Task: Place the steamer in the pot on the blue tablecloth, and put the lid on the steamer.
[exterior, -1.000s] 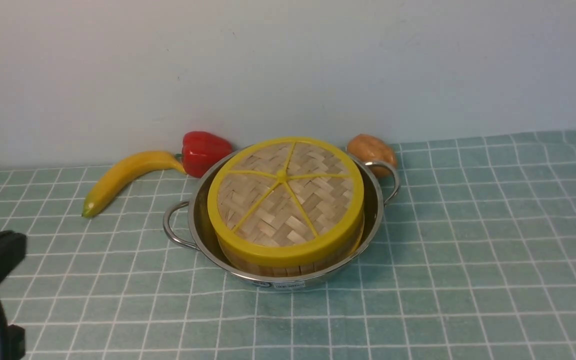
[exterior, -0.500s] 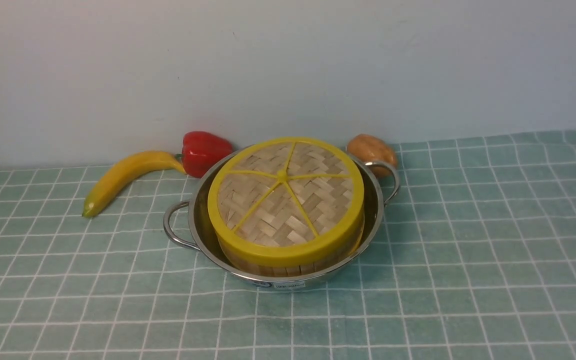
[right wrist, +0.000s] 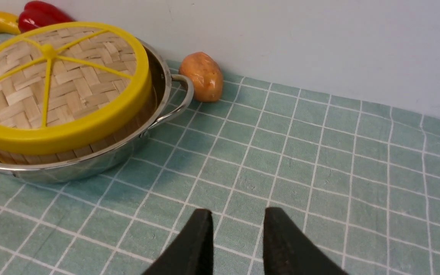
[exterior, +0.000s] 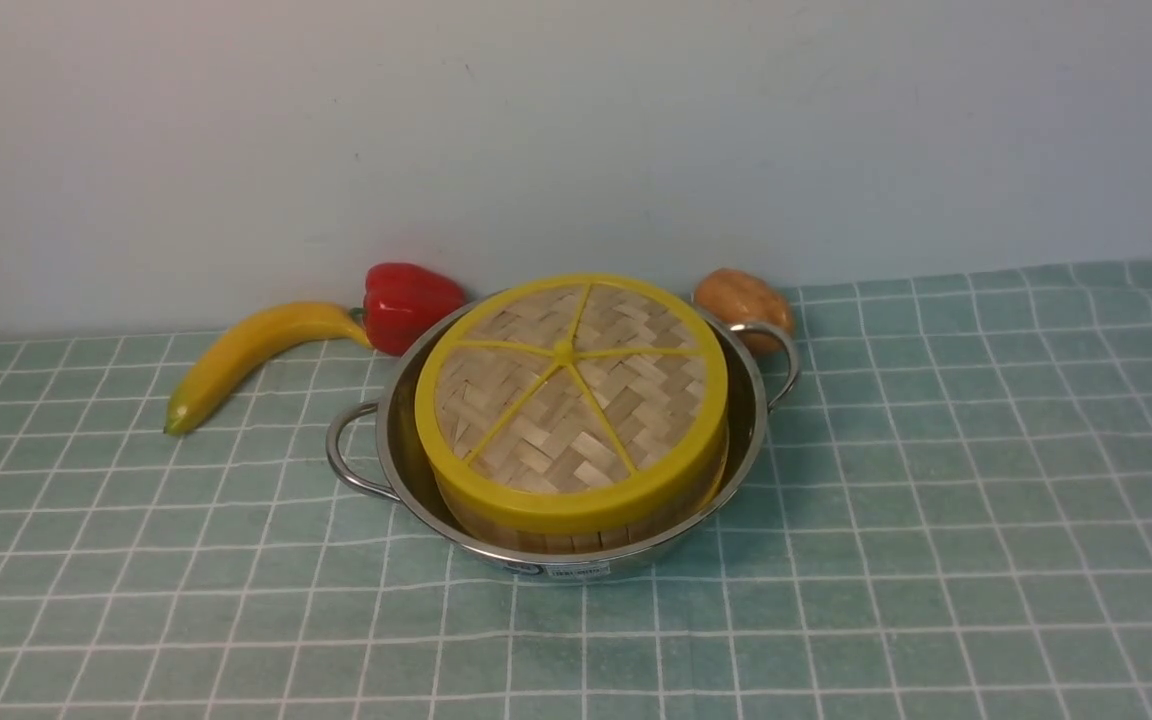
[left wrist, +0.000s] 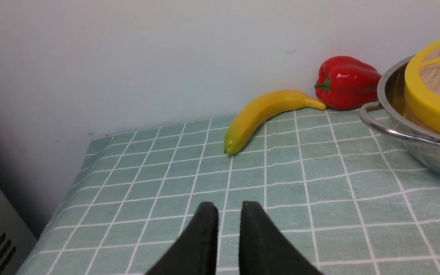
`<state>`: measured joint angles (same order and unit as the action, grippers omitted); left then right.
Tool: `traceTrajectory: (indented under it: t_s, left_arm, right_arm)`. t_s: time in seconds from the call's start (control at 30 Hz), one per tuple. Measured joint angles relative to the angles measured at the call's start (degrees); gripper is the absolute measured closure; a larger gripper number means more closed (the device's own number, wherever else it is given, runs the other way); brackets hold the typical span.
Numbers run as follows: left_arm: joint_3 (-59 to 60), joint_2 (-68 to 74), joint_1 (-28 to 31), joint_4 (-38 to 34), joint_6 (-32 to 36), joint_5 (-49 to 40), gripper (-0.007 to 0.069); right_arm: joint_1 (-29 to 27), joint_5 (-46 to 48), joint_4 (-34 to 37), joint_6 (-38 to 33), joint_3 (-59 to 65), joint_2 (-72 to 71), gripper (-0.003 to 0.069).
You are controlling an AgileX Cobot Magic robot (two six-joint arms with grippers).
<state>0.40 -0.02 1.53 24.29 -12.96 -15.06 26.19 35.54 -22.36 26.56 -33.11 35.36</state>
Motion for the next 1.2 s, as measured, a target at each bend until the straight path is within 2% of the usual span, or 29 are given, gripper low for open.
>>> traceTrajectory:
  t_s: [0.3,0.4,0.53,0.73,1.0,1.2]
  left_arm:
    - [0.0,0.0,0.0,0.1,0.0,0.0,0.0539]
    - [0.0,0.0,0.0,0.2,0.0,0.0,0.0539]
    - [0.0,0.0,0.0,0.2,0.0,0.0,0.0538]
    - [0.0,0.0,0.0,0.2,0.0,0.0,0.0529]
    - [0.0,0.0,0.0,0.2,0.0,0.0,0.0518]
    - [0.0,0.0,0.0,0.2,0.0,0.0,0.0508]
  right_arm:
    - [0.0,0.0,0.0,0.0,0.0,0.0,0.0420]
    - [-1.9,-0.2,0.4,-0.3,0.1,-0.5,0.0420]
    - [-13.1,-1.1,4.7,-0.2,2.9,-5.4,0.0419]
    - [-23.6,-7.9,5.8,-0.2,14.2,-18.3,0.0419]
    - [-28.6,-15.3,6.6,0.4,29.7,-34.2,0.0419]
    - [-28.6,-16.1,7.1,1.3,33.5,-35.0,0.0419]
